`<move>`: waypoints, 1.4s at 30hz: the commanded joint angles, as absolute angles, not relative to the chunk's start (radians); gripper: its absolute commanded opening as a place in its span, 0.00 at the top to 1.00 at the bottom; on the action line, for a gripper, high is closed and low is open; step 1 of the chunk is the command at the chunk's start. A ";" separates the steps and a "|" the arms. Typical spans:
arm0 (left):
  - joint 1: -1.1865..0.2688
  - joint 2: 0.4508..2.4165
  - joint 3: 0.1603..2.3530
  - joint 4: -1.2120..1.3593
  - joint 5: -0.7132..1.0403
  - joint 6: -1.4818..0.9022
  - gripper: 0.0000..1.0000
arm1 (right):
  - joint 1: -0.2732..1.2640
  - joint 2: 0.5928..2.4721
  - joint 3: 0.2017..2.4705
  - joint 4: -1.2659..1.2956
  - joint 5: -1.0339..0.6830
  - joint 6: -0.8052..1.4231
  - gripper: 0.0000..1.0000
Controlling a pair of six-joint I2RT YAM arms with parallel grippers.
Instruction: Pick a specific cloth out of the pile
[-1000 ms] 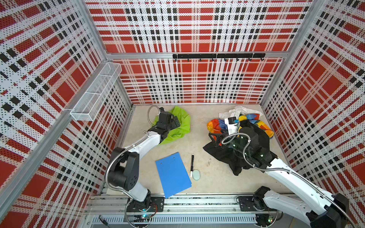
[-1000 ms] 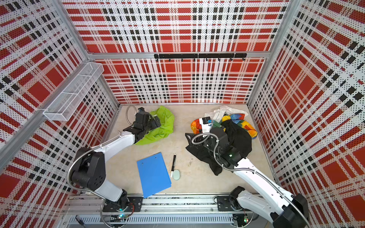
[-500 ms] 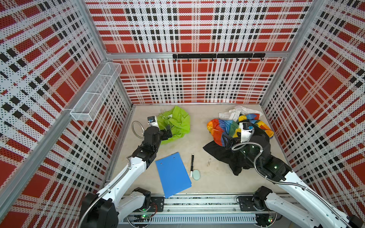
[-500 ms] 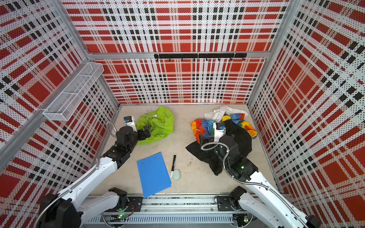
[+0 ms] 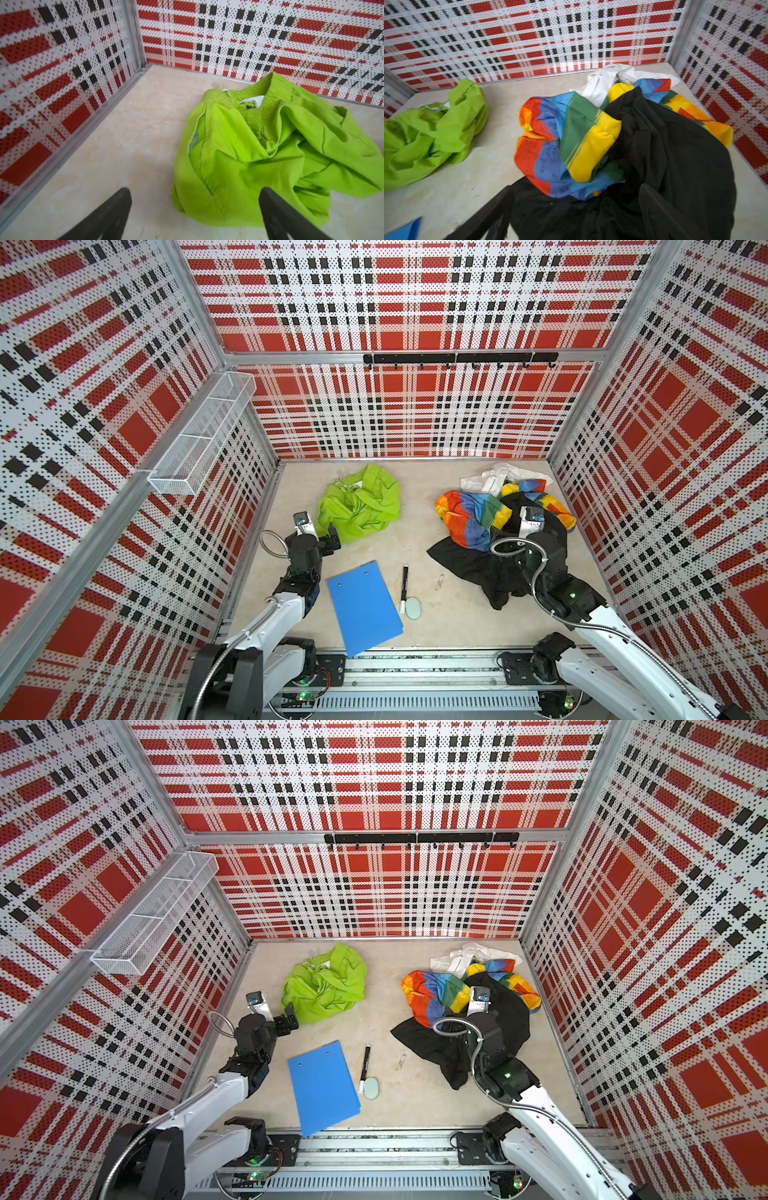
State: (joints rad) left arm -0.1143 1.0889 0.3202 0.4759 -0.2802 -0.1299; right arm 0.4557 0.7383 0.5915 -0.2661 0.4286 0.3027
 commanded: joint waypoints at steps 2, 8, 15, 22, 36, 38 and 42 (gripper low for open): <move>-0.109 1.195 0.263 0.794 -0.278 0.002 0.01 | 0.358 0.722 0.568 -0.150 0.416 0.262 0.00; -0.091 1.325 0.212 1.050 -0.230 0.017 0.01 | 0.224 0.730 0.498 -0.056 0.323 0.229 0.00; -0.054 1.474 0.197 1.266 -0.158 0.024 0.01 | 0.095 0.787 0.417 0.080 0.264 0.227 0.00; -0.061 1.585 0.186 1.395 -0.161 0.036 0.01 | 0.060 0.857 0.336 0.273 0.282 0.183 0.00; -0.018 1.575 0.298 1.169 -0.071 0.012 0.01 | 0.020 1.057 0.210 0.701 0.282 0.130 0.00; -0.017 1.574 0.298 1.167 -0.071 0.012 0.01 | 0.015 1.105 0.199 0.772 0.286 0.113 0.00; -0.018 1.575 0.298 1.167 -0.071 0.010 0.01 | 0.001 1.230 0.182 0.956 0.298 0.081 0.00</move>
